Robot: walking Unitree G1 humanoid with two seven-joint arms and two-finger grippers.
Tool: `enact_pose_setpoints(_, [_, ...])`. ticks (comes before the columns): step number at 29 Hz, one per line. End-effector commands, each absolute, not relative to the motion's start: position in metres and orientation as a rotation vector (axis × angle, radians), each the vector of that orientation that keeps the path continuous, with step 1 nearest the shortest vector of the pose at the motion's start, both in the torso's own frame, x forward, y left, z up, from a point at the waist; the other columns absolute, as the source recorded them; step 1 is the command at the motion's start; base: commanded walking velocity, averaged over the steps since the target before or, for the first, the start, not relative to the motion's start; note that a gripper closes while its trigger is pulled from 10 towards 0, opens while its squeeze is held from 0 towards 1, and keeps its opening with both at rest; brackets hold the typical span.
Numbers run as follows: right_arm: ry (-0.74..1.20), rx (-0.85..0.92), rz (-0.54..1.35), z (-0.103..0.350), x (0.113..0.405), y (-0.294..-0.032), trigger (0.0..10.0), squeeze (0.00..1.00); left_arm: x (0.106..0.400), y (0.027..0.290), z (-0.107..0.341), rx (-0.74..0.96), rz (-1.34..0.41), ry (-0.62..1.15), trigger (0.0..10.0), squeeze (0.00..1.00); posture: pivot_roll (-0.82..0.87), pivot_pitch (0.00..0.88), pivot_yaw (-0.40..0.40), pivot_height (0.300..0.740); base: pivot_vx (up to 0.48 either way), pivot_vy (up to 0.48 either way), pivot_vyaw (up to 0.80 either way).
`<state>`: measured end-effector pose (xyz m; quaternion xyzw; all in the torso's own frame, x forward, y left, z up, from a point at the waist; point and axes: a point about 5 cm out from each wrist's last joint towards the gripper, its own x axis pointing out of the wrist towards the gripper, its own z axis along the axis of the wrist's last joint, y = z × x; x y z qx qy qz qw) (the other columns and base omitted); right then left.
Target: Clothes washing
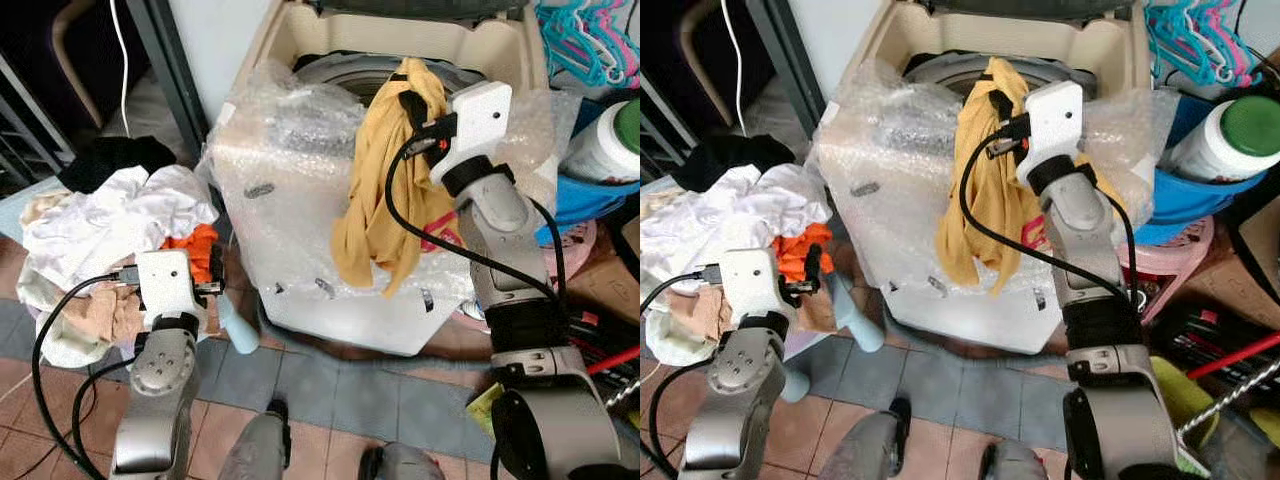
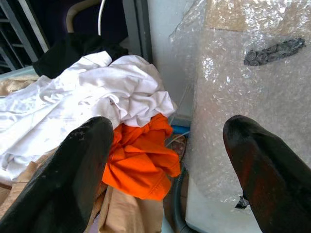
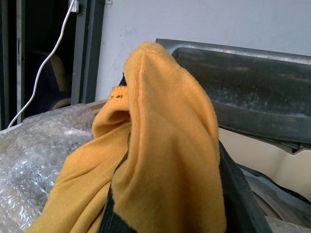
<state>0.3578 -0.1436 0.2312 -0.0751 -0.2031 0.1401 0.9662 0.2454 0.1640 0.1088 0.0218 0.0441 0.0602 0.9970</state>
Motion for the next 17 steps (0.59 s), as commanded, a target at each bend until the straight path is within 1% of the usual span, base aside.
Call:
enact_pose_setpoints(1, [-0.459, -0.175, 0.292, 0.245, 0.354, -0.138, 10.0, 0.00, 0.246, 0.169, 0.108, 0.060, 0.131, 0.091, 10.0, 0.00, 0.10, 0.112, 0.016, 0.740, 0.322, 0.000, 0.79])
enact_pose_setpoints(5, [-0.476, -0.217, 0.319, 0.253, 0.357, -0.139, 10.0, 0.00, 0.248, 0.166, 0.108, 0.054, 0.124, 0.090, 10.0, 0.00, 0.10, 0.105, 0.010, 0.740, 0.321, 0.000, 0.76])
enact_pose_setpoints(8, [-0.502, -0.240, 0.327, 0.268, 0.364, -0.141, 10.0, 0.00, 0.248, 0.165, 0.107, 0.046, 0.124, 0.094, 10.0, 0.00, 0.11, 0.103, 0.006, 0.740, 0.306, 0.000, 0.54])
enact_pose_setpoints(11, [-0.526, -0.280, 0.305, 0.288, 0.375, -0.145, 10.0, 0.00, 0.248, 0.164, 0.106, 0.045, 0.125, 0.098, 10.0, 0.00, 0.11, 0.103, 0.006, 0.740, 0.255, 0.000, 0.00])
enact_pose_setpoints(15, [-0.524, -0.297, 0.265, 0.312, 0.389, -0.153, 10.0, 0.00, 0.249, 0.165, 0.106, 0.052, 0.122, 0.099, 10.0, 0.00, 0.11, 0.103, 0.005, 0.740, 0.000, 0.000, 0.00])
enact_pose_setpoints(16, [-0.510, -0.281, 0.205, 0.335, 0.400, -0.163, 10.0, 0.00, 0.249, 0.165, 0.106, 0.052, 0.122, 0.103, 10.0, 0.00, 0.11, 0.103, 0.007, 0.740, 0.000, 0.000, 0.00])
enact_pose_setpoints(17, [-0.509, -0.274, 0.176, 0.345, 0.403, -0.167, 10.0, 0.00, 0.249, 0.165, 0.105, 0.052, 0.122, 0.106, 10.0, 0.00, 0.11, 0.102, 0.005, 0.740, 0.000, 0.000, 0.00])
